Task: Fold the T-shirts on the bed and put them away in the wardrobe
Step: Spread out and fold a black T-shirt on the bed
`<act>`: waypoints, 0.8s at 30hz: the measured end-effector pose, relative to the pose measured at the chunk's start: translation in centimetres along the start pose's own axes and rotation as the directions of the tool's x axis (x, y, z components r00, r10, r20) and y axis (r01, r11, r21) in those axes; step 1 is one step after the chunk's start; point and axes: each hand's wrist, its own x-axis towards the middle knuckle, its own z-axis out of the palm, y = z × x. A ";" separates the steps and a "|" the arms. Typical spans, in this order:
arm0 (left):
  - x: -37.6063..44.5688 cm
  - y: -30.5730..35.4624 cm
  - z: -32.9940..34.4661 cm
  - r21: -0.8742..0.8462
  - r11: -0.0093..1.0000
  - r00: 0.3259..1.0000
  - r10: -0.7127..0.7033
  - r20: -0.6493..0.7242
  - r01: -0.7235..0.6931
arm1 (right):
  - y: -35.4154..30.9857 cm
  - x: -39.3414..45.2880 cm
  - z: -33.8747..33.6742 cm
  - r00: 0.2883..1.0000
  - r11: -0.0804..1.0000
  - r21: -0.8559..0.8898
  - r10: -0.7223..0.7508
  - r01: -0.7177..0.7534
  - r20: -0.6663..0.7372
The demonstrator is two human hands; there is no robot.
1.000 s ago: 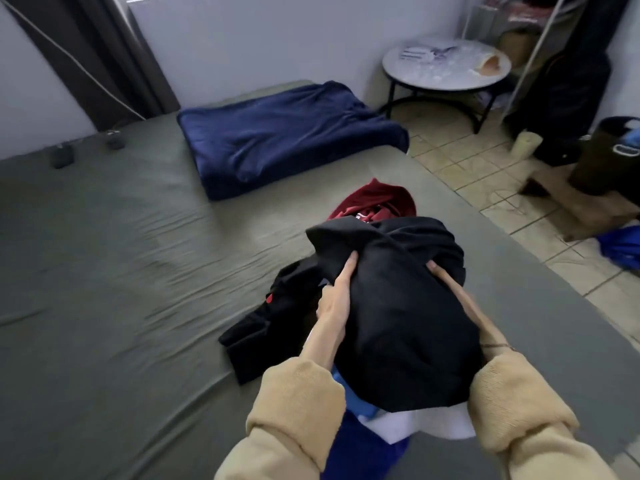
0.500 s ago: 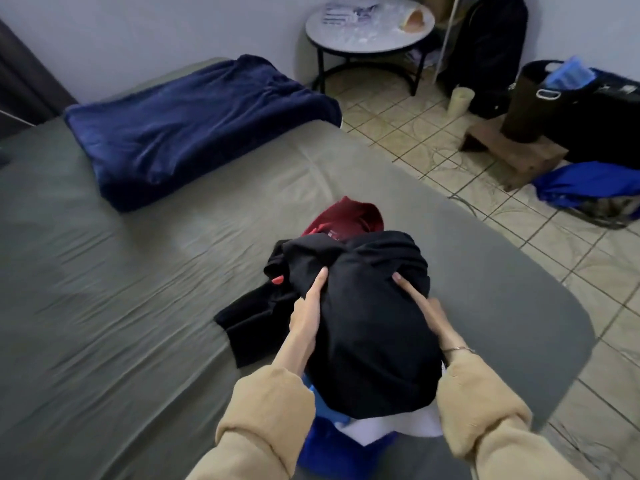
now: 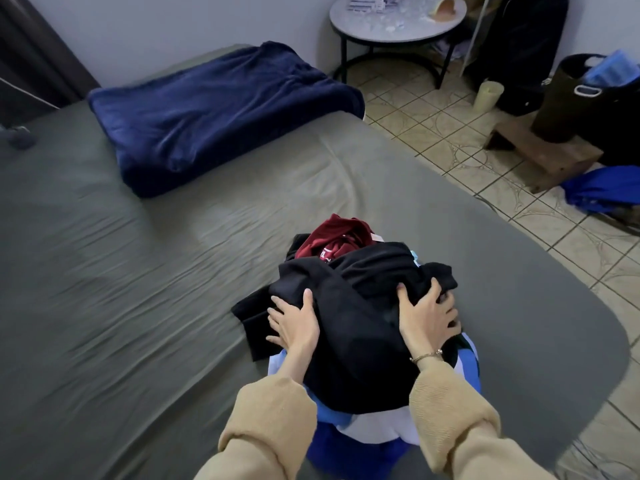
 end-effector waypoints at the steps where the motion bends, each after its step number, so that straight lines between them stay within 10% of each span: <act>1: -0.4 0.2 -0.3 0.005 0.999 0.999 0.045 -0.028 -0.045 | -0.4 -0.4 0.0 0.998 0.999 0.001 -0.045 0.045 -0.046; 6: -2.3 0.7 -1.4 0.164 0.828 0.835 0.549 -0.035 -0.537 | -2.0 -2.3 -0.4 0.856 0.850 0.139 -0.479 0.507 -0.195; 11: -3.2 -0.1 -2.3 0.387 0.387 0.517 0.791 0.327 -0.837 | -2.5 -4.2 -1.3 0.732 0.748 0.115 -0.663 0.654 0.156; 18: -4.2 -0.8 -6.0 0.333 0.494 0.545 0.835 0.075 -0.803 | -2.7 -6.3 -2.2 0.633 0.687 -0.023 -0.656 0.727 0.411; 24: -4.4 -1.1 -12.8 0.323 0.596 0.558 0.803 -0.209 -0.736 | -6.0 -9.9 -2.1 0.583 0.638 0.095 -0.746 0.764 0.320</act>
